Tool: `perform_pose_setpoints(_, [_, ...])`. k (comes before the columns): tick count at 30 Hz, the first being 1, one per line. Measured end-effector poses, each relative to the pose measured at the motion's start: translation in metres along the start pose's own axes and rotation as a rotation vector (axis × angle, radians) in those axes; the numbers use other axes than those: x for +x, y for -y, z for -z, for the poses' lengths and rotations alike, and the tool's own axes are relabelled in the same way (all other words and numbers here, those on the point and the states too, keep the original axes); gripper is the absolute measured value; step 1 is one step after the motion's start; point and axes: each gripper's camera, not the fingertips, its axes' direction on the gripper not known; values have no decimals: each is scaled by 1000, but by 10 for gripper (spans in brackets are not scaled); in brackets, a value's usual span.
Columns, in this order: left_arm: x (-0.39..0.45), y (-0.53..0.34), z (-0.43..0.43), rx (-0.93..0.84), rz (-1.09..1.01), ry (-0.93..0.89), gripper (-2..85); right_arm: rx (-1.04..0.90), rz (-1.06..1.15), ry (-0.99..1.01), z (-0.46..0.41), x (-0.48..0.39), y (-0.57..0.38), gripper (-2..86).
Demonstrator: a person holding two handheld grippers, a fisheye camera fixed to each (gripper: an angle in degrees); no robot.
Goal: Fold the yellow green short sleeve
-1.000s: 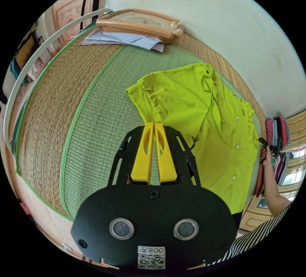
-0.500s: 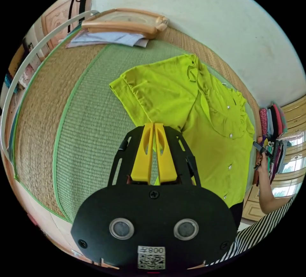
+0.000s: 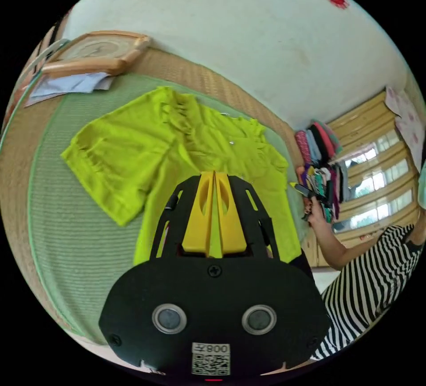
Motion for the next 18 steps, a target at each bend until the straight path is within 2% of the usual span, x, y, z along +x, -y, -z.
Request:
perform_pose_setpoints(5, [54, 20, -95, -132, -179, -175, 10, 17, -15, 19, 5, 13, -24, 8])
perform_pose_setpoints(9, [117, 37, -184, -259, -362, -232, 31, 41, -9, -41, 9, 19, -31, 25])
perform_pose_setpoints(14, [176, 41, -277, -361, -524, -209, 60, 101, -14, -43, 11, 31, -33, 75])
perform_pose_setpoints(18, [211, 48, -351, -406, -616, -159, 73, 66, -14, -75, -4, 34, -31, 82])
